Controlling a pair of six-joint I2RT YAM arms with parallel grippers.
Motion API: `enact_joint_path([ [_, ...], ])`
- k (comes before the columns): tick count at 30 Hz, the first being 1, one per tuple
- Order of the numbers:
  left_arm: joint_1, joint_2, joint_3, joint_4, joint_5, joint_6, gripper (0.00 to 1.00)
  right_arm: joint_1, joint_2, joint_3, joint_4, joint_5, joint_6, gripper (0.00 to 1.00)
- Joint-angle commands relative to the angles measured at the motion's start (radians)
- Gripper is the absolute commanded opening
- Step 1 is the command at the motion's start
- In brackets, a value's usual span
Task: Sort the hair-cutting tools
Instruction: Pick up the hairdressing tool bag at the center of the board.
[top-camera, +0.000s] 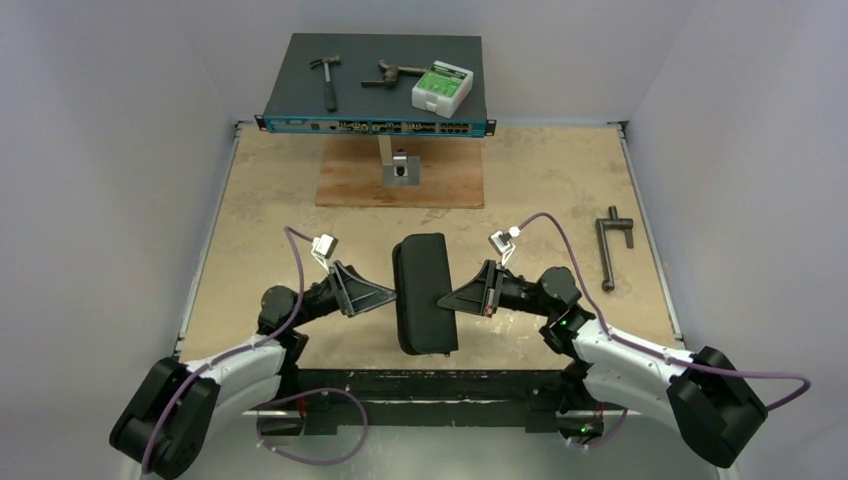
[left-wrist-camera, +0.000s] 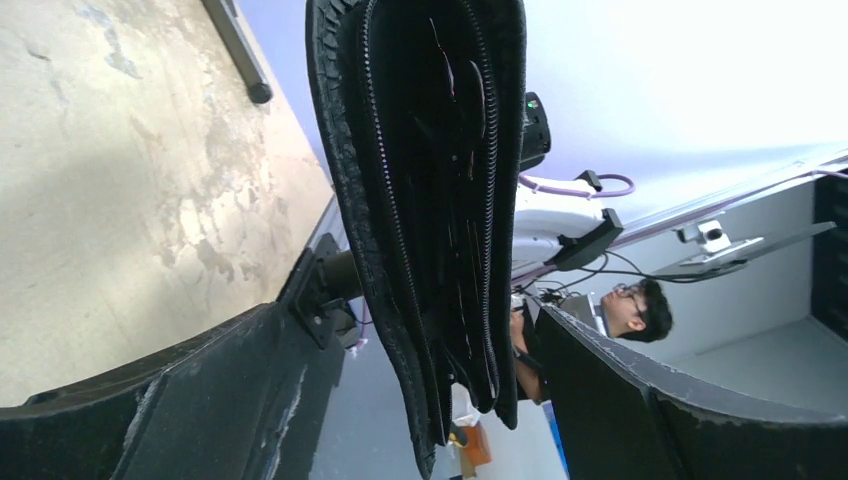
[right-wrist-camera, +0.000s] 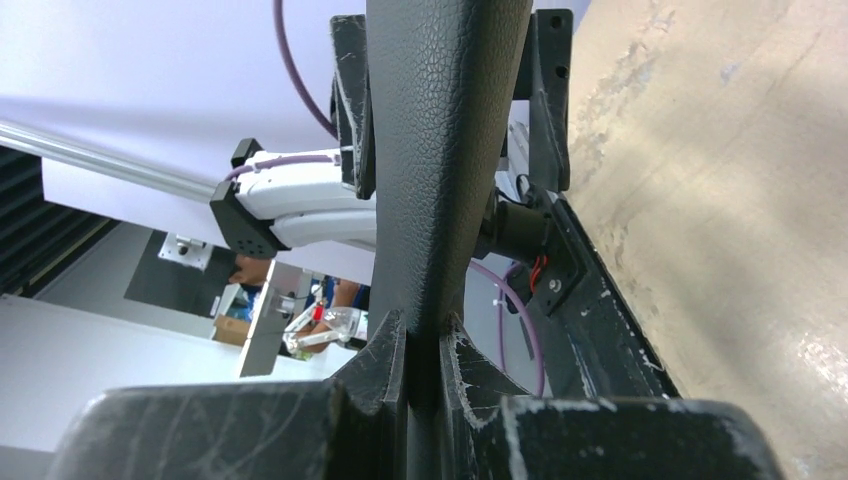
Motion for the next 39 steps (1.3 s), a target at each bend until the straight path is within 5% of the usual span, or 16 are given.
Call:
enact_joint_path([
  [1, 0.007, 0.054, 0.012, 0.292, 0.044, -0.078, 1.0, 0.0, -0.004, 0.068, 0.104, -0.031, 0.01, 0.0],
  [18, -0.111, 0.024, 0.138, 0.108, -0.01, 0.028, 1.0, -0.001, 0.09, 0.11, 0.135, -0.028, 0.014, 0.0],
  [26, -0.187, 0.055, 0.203, 0.001, -0.069, 0.106, 1.0, 0.013, 0.075, 0.171, -0.058, -0.01, -0.083, 0.0],
  [39, -0.198, 0.139, 0.231, -0.01, -0.118, 0.116, 0.51, 0.053, 0.039, 0.251, -0.321, 0.049, -0.209, 0.0],
])
